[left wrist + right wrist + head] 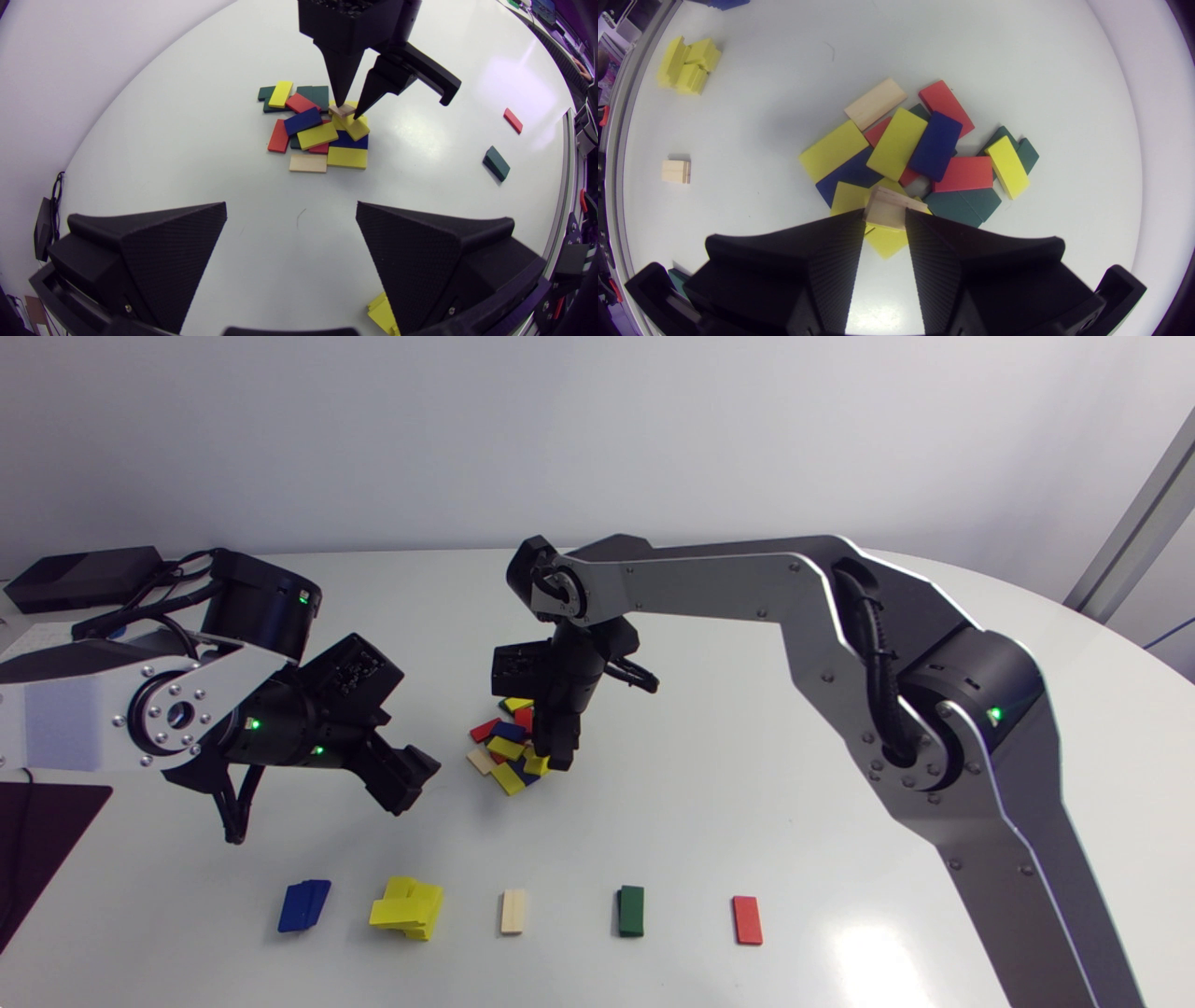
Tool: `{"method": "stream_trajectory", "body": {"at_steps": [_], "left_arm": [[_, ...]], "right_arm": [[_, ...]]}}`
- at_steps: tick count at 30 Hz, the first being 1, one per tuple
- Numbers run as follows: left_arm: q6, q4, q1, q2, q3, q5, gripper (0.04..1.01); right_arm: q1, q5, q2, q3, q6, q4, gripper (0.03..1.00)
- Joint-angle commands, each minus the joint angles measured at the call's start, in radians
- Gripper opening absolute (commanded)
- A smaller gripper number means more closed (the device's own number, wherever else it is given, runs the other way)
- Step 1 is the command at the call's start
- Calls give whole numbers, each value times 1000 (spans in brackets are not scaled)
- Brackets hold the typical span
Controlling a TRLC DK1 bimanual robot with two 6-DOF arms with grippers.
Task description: Take domino bricks one by one from the mixed stack on the table and place each onto the existing stack of the same color.
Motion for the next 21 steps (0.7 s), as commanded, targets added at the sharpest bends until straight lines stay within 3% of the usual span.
{"method": "stream_trajectory", "body": {"at_steps": [1, 10, 18, 19, 21], "left_arm": [[23, 8, 1, -8, -29, 12, 985], [24, 6, 3, -11, -31, 10, 985], [24, 6, -2, -16, -32, 12, 985], [24, 6, -3, -16, -32, 12, 985], [24, 6, -6, -19, -32, 12, 985]], "right_arm": [[10, 4, -23, 11, 11, -20, 270], [7, 7, -100, -49, 14, -16, 269], [5, 19, -192, -210, 15, 54, 275], [4, 21, -184, -207, 20, 58, 326], [5, 21, -157, -184, 31, 57, 534]]}}
